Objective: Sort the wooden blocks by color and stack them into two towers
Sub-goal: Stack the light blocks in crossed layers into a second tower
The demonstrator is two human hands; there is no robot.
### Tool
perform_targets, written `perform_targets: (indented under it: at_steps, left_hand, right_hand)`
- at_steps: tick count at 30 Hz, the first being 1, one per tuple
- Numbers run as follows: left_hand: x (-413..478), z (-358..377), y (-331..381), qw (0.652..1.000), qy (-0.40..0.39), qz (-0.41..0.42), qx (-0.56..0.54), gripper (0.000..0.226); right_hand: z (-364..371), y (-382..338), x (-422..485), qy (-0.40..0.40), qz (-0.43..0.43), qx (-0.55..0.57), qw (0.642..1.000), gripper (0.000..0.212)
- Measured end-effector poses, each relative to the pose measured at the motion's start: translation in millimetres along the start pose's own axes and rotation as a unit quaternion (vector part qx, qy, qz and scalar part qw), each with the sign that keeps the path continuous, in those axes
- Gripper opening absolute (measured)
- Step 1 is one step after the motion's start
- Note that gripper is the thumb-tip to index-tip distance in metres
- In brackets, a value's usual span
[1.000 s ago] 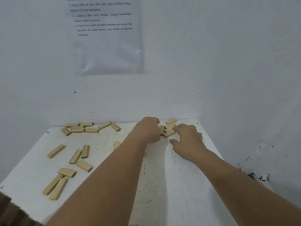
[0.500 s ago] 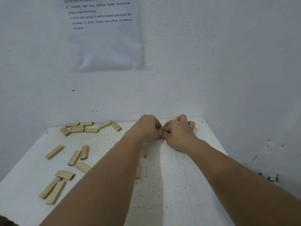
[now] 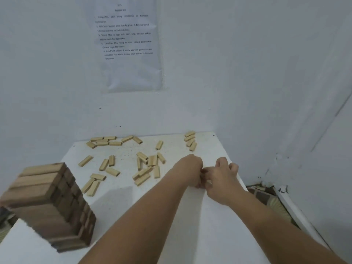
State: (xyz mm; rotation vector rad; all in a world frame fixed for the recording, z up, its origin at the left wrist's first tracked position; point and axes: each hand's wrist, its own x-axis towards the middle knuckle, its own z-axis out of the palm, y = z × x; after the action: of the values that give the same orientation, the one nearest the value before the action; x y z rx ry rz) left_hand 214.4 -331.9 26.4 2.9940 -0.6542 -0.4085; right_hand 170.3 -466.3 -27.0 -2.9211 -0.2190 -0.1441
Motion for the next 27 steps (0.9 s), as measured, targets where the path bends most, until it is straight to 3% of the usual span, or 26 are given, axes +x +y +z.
perform_targets:
  at_steps: [4, 8, 12, 22, 27]
  left_hand:
    - [-63.0, 18.9, 40.2, 1.000, 0.009, 0.020, 0.006, 0.038]
    - [-129.5, 47.5, 55.6, 0.997, 0.006, 0.009, -0.074, 0.017]
    - [-185.8, 74.6, 48.2, 0.993, 0.033, -0.011, -0.111, 0.014]
    - [-251.9, 97.6, 8.2, 0.975, 0.105, -0.039, -0.190, 0.039]
    - [-256.6, 99.9, -13.0, 0.968, 0.123, -0.038, -0.213, 0.023]
  right_hand:
    - [-9.9, -0.1, -79.4, -0.008, -0.013, 0.042, 0.999, 0.027]
    - [-9.4, -7.4, -144.7, -0.020, -0.012, 0.143, 0.989, 0.023]
    - [-8.1, -33.0, -183.3, -0.034, -0.046, 0.150, 0.987, 0.030]
    - [-4.8, -82.5, -201.8, -0.093, -0.043, 0.191, 0.976, 0.021]
    - [0.8, -99.9, -191.4, -0.104, -0.057, 0.189, 0.975, 0.020]
